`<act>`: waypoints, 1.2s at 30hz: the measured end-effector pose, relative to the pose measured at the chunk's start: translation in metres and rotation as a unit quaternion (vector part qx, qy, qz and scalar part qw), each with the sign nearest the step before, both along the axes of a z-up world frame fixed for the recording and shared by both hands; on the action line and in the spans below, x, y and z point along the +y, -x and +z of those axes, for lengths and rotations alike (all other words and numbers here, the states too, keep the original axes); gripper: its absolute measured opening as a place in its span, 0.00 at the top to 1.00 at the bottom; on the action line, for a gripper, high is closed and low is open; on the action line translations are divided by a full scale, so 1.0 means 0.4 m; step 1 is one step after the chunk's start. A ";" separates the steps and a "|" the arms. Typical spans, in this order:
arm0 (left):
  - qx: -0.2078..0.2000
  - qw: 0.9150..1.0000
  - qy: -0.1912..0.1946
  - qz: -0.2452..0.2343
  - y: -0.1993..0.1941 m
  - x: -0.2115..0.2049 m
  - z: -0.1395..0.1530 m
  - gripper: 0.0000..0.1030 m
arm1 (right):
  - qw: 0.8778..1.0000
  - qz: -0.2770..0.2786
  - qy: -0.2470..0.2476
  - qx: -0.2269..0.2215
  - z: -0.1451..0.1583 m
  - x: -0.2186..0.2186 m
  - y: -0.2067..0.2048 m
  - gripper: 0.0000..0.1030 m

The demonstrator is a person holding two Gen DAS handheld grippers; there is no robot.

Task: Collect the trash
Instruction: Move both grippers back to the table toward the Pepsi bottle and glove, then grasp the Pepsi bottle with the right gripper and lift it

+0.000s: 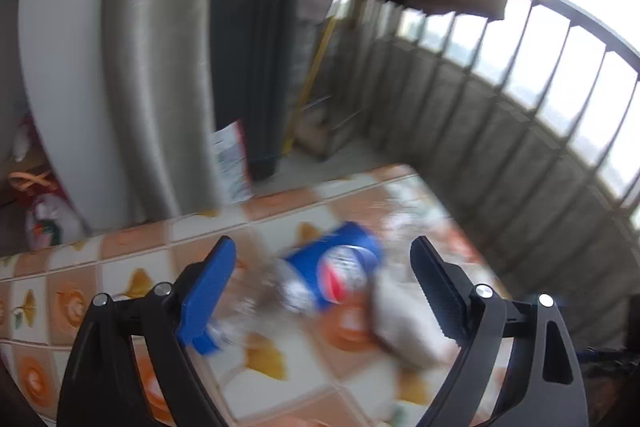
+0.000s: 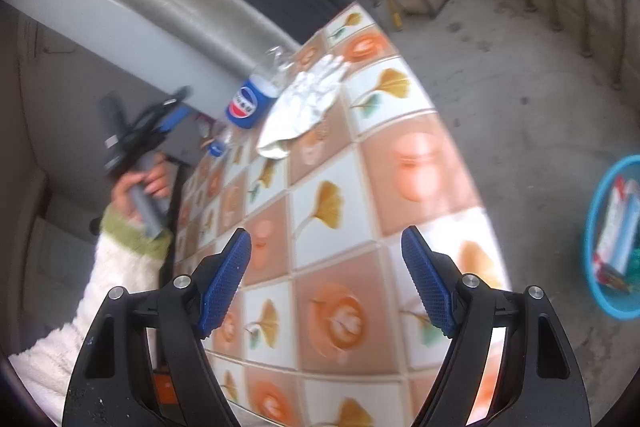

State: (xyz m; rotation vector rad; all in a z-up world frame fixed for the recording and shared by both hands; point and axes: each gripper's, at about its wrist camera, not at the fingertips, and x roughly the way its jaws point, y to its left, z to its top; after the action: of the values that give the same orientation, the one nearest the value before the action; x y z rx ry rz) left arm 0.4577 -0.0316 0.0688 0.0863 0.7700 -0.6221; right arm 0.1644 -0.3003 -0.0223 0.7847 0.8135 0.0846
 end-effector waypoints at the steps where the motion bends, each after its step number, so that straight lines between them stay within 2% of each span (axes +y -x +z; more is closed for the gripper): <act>1: 0.012 1.000 -0.005 0.002 -0.023 -0.003 -0.014 0.16 | 1.000 0.007 -0.001 -0.003 0.007 0.004 -0.016 0.27; 4: 0.061 0.998 -0.003 0.017 -0.094 0.019 -0.069 0.16 | 0.999 0.029 0.005 -0.017 0.036 0.020 -0.084 0.27; 6: 0.122 0.991 0.034 0.029 -0.120 0.060 -0.111 0.16 | 0.999 0.038 -0.001 -0.024 0.050 0.042 -0.126 0.27; 7: 0.140 0.988 0.057 0.028 -0.118 0.077 -0.120 0.16 | 0.999 0.041 -0.003 -0.026 0.056 0.047 -0.147 0.27; 11: 0.167 0.979 0.119 -0.003 -0.067 0.121 -0.126 0.16 | 0.997 0.061 -0.013 -0.037 0.079 0.078 -0.252 0.27; 16: 0.208 0.959 0.190 -0.043 0.017 0.149 -0.128 0.16 | 0.997 0.077 -0.015 -0.019 0.087 0.124 -0.433 0.27; 18: 0.225 0.948 0.216 -0.057 0.057 0.156 -0.134 0.16 | 0.997 0.077 -0.016 0.004 0.074 0.146 -0.512 0.27; 20: 0.233 0.942 0.232 -0.064 0.077 0.148 -0.134 0.16 | 0.996 0.078 -0.015 0.030 0.059 0.172 -0.574 0.27; 23: 0.237 0.934 0.258 -0.070 0.124 0.152 -0.145 0.16 | 0.994 0.072 0.042 0.076 0.041 0.225 -0.646 0.27; 25: 0.232 0.934 0.262 -0.072 0.146 0.152 -0.151 0.16 | 0.991 0.062 0.061 0.097 0.023 0.248 -0.682 0.28; 26: 0.228 0.936 0.261 -0.068 0.157 0.155 -0.154 0.16 | 0.991 0.053 0.056 0.109 0.013 0.250 -0.697 0.28; 31: 0.220 0.924 0.309 -0.053 0.211 0.221 -0.160 0.16 | 0.991 0.005 -0.019 0.130 -0.015 0.234 -0.729 0.29; 36: 0.193 0.924 0.330 -0.022 0.278 0.323 -0.144 0.16 | 0.986 -0.038 -0.068 0.146 -0.027 0.232 -0.776 0.29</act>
State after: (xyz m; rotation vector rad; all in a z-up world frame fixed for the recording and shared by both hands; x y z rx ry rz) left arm 0.3467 0.0974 0.0113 -0.6593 0.8991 -0.9304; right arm 0.4750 -0.2075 -0.0333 0.9714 1.0627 -0.0454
